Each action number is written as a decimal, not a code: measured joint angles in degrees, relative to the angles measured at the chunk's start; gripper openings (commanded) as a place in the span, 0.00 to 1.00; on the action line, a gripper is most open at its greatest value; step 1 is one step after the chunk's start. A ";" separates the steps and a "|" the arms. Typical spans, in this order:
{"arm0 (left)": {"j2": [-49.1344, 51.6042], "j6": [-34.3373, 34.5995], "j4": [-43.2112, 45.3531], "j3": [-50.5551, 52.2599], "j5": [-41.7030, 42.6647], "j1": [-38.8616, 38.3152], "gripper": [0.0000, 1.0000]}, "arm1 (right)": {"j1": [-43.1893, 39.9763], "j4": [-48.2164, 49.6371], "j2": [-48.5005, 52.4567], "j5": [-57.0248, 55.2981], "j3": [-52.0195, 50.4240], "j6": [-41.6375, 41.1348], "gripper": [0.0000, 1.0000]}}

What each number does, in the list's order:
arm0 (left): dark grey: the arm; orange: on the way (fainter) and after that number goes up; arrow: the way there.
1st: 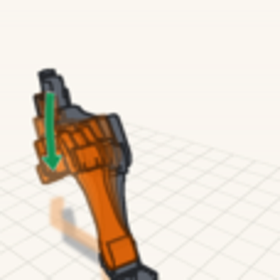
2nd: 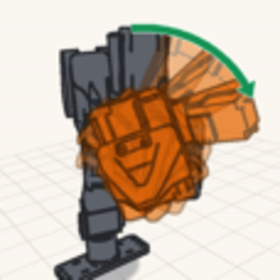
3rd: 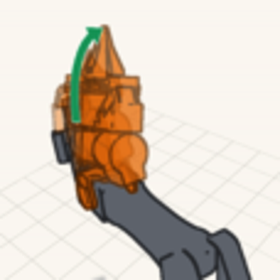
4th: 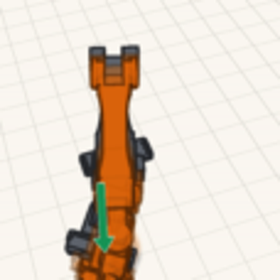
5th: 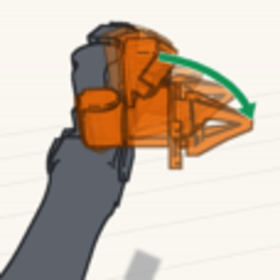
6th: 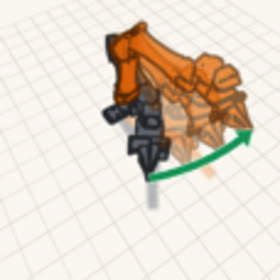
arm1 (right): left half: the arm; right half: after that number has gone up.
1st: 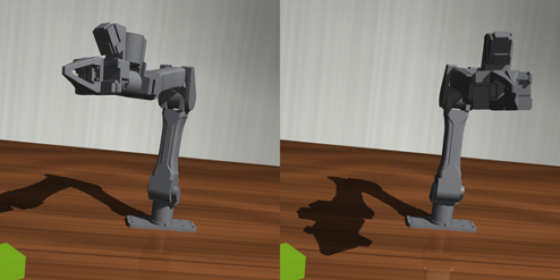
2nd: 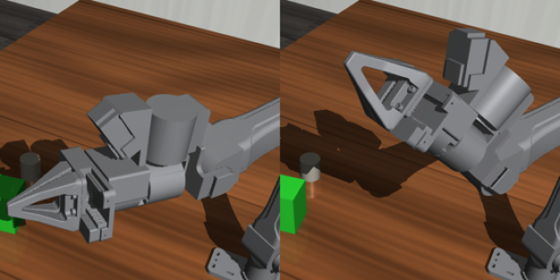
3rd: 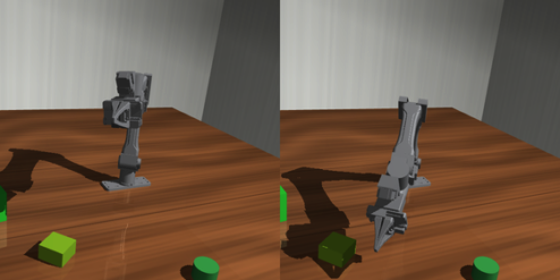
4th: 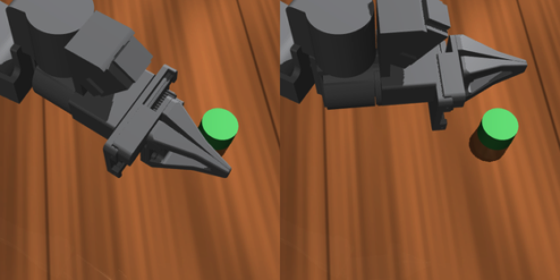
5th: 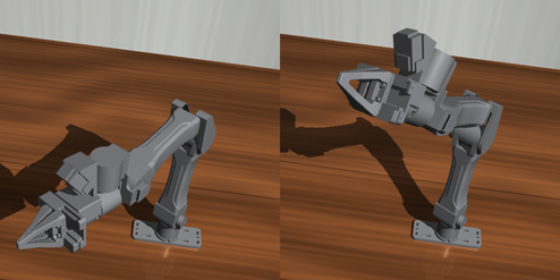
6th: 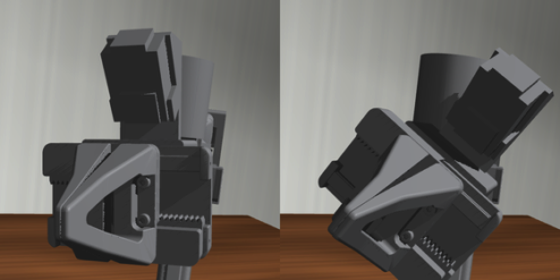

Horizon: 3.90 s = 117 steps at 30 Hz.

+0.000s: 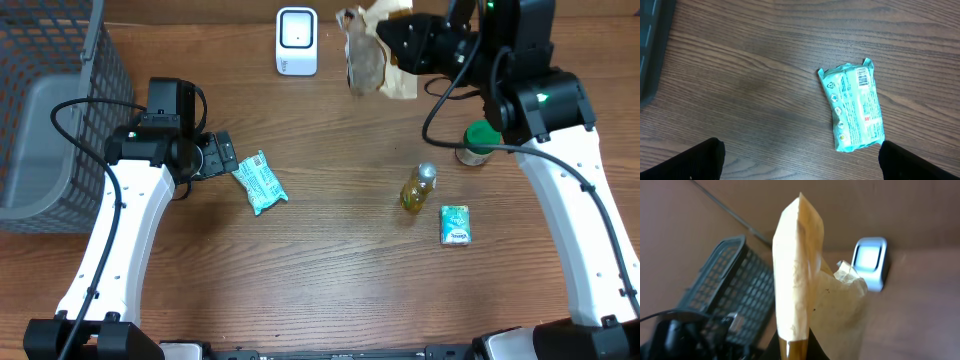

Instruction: Scan the item barcode

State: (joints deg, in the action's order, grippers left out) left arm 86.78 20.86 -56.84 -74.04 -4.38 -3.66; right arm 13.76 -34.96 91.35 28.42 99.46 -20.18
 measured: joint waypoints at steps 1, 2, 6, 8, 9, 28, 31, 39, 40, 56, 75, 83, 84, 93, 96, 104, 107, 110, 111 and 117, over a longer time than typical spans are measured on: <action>0.00 0.00 0.00 0.00 -0.02 0.00 0.99 | 1.09 0.28 -0.02 -2.51 0.33 1.90 0.03; 0.00 0.00 -0.02 0.00 0.00 0.00 0.99 | 2.14 0.42 -0.02 -4.72 0.39 3.43 0.03; 0.00 -0.02 0.00 0.00 0.00 0.00 1.00 | 6.93 1.84 0.96 -14.34 0.39 10.01 0.04; 0.00 0.00 0.00 0.00 0.00 0.00 1.00 | 9.03 3.56 2.43 -18.56 0.39 13.88 0.03; 0.00 0.00 0.00 0.00 0.00 0.00 0.99 | 9.79 4.13 3.32 -20.09 0.39 15.58 0.03; 0.00 0.00 0.00 0.00 0.00 0.00 1.00 | 17.62 20.79 15.37 -39.01 4.46 53.31 0.03; 0.00 -0.02 0.00 0.00 -0.02 0.00 1.00 | 17.62 21.24 19.37 -39.80 9.73 55.67 0.03; 0.00 0.00 0.00 0.00 0.00 0.00 1.00 | 17.46 31.50 28.57 -40.70 14.64 62.86 0.03; 0.00 0.00 0.00 0.00 0.00 0.00 1.00 | 17.46 32.81 29.38 -40.72 14.67 63.87 0.04; 0.00 0.00 0.00 0.00 0.00 0.00 0.99 | 17.40 47.10 41.62 -37.57 14.67 72.74 0.04; 0.00 0.00 -0.02 0.00 0.00 0.00 1.00 | 17.40 37.31 44.19 -31.89 14.67 70.49 0.04; 0.00 0.00 0.00 0.00 0.00 0.00 1.00 | 17.46 36.87 44.24 -28.41 14.67 67.04 0.04; 0.00 0.00 0.00 0.00 0.00 0.00 1.00 | 17.46 36.85 44.24 -27.87 14.67 66.79 0.04; 0.00 0.00 0.00 0.00 0.00 0.00 0.99 | 17.46 36.57 44.24 -25.66 14.67 63.60 0.04; 0.00 -0.02 0.00 0.00 0.00 0.00 1.00 | 17.46 36.68 44.24 -25.94 14.67 60.13 0.04; 0.00 -0.02 0.00 0.00 0.00 0.00 1.00 | 17.14 24.65 38.75 -27.21 14.64 48.74 0.04; 0.00 -0.02 -0.07 0.00 0.00 0.00 1.00 | 16.52 13.62 31.47 -27.17 14.67 42.71 0.04; 0.00 -0.02 -0.07 0.00 0.00 0.00 1.00 | 15.54 2.16 24.24 -26.40 14.80 37.48 0.04; 0.00 -0.02 -0.07 0.00 0.00 0.00 1.00 | 15.10 -1.73 21.94 -25.68 14.97 35.76 0.04; 0.00 0.00 0.00 0.00 0.00 0.00 0.99 | 10.69 -25.07 14.99 -17.73 16.72 28.06 0.04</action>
State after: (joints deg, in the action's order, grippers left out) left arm 86.78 20.86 -56.84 -74.04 -4.38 -3.66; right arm 24.45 -60.03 106.34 10.70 116.18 7.88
